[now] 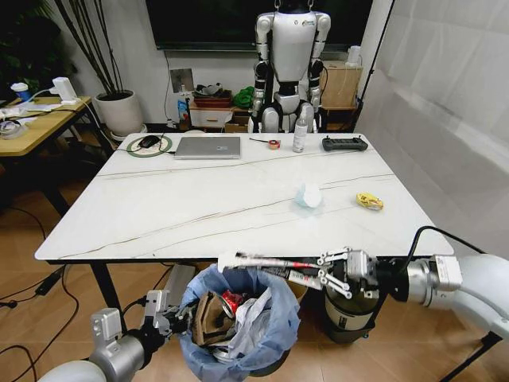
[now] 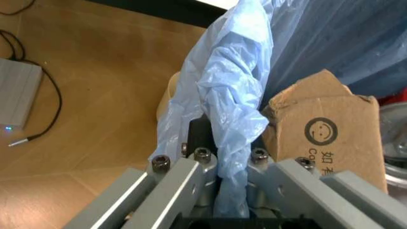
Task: Pick up the trash bin and place the trash from the table into it.
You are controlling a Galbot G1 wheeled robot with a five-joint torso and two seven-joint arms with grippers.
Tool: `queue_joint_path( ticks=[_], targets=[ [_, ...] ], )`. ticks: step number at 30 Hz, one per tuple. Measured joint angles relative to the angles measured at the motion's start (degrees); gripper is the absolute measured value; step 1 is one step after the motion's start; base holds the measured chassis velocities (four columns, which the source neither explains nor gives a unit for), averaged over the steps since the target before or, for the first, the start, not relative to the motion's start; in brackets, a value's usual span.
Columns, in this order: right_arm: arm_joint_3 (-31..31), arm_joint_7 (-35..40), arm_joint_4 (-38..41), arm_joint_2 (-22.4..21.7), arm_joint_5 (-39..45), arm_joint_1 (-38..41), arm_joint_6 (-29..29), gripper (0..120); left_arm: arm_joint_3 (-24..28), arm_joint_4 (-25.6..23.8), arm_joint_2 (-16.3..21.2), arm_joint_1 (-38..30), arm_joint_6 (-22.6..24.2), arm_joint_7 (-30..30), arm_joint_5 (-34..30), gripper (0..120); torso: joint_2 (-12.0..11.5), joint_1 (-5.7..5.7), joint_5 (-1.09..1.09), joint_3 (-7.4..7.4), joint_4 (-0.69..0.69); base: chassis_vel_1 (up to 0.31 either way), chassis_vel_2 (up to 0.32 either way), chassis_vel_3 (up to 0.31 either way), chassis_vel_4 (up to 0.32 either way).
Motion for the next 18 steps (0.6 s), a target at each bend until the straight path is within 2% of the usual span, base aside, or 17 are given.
queue_joint_path(
  ticks=[12,16,18],
  targets=[
    [-2.8,0.04,0.76,-0.62,-0.88,1.13,0.26,0,0.97,-0.12,0.39,-0.25,0.36,0.96,-0.31,0,0.0,0.0,0.0,0.0,0.0,0.0,0.0,0.0,0.0],
    [-2.06,1.34,1.27,-0.89,2.4,2.64,-1.62,0,0.84,-0.26,0.49,-0.13,0.42,1.13,-0.11,0,0.0,0.0,0.0,0.0,0.0,0.0,0.0,0.0,0.0],
    [-1.75,4.72,2.78,-1.16,6.3,3.53,-4.13,0,0.78,-0.3,0.54,-0.19,0.44,1.2,0.0,0,0.0,0.0,0.0,0.0,0.0,0.0,0.0,0.0,0.0]
  ],
)
